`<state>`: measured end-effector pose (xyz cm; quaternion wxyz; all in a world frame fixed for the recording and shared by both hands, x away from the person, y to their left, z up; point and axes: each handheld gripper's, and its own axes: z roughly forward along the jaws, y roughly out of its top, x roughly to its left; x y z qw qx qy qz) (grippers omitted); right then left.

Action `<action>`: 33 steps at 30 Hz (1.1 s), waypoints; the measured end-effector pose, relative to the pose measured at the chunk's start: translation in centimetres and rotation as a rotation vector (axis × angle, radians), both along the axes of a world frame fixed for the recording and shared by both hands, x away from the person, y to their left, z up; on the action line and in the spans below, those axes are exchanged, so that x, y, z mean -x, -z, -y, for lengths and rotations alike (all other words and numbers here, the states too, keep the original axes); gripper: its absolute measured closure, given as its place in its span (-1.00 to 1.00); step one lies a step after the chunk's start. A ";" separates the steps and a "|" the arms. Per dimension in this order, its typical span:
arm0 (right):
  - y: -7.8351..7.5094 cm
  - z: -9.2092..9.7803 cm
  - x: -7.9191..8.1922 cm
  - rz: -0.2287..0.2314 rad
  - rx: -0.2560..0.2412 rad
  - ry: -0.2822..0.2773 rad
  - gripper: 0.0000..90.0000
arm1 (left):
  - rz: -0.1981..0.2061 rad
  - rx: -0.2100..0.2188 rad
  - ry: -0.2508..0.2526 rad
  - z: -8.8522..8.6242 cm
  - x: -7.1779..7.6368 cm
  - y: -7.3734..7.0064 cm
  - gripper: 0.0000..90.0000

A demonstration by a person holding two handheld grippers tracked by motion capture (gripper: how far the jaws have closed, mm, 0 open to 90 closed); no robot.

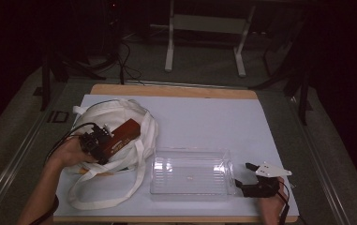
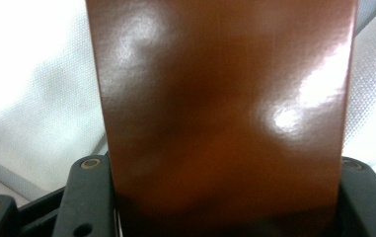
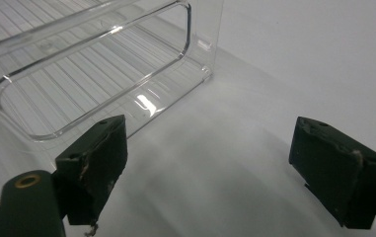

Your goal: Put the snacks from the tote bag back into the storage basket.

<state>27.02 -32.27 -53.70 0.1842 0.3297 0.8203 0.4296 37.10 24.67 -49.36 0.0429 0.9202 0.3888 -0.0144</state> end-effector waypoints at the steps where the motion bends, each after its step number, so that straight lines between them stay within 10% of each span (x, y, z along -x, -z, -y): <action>1: 0.0 0.0 0.0 0.000 0.001 -0.001 -0.67 | -0.001 -0.003 0.001 0.0 0.0 -0.1 -0.07; 16: 0.0 0.0 0.0 -0.001 0.001 0.000 -0.67 | 0.010 -0.049 0.021 -0.5 -0.3 -1.8 -0.05; 33: 0.0 0.0 0.0 0.002 0.002 0.000 -0.67 | 0.121 0.081 0.061 -2.2 0.9 -5.9 -0.04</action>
